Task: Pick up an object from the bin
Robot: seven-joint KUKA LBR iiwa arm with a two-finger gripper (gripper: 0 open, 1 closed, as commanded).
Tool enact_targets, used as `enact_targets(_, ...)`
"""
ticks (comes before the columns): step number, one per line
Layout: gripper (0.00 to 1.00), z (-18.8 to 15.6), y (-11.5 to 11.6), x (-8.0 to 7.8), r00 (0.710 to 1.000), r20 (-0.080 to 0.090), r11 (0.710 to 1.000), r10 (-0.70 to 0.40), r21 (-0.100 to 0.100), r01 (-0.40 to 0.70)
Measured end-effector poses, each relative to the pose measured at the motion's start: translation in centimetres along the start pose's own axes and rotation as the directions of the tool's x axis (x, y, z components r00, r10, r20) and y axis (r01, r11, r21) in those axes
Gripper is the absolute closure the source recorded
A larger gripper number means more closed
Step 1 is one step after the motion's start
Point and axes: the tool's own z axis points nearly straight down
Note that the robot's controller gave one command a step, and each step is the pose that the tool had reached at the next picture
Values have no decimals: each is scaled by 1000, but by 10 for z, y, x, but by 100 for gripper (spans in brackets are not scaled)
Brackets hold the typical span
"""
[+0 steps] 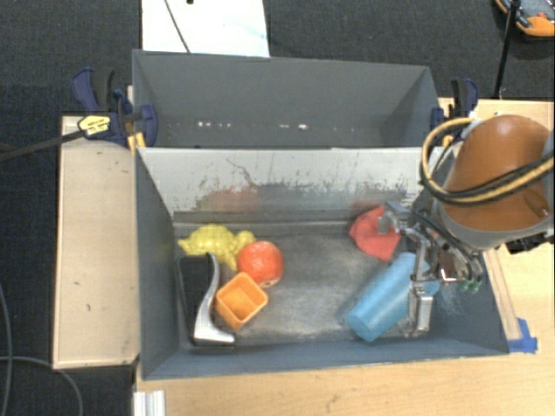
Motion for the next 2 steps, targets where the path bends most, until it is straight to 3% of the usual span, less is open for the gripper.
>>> enact_targets(1,0,-4,0,-2,1000,9,1000,-2,1,2)
enact_targets(2,0,34,-3,4,990,16,990,-144,4,144)
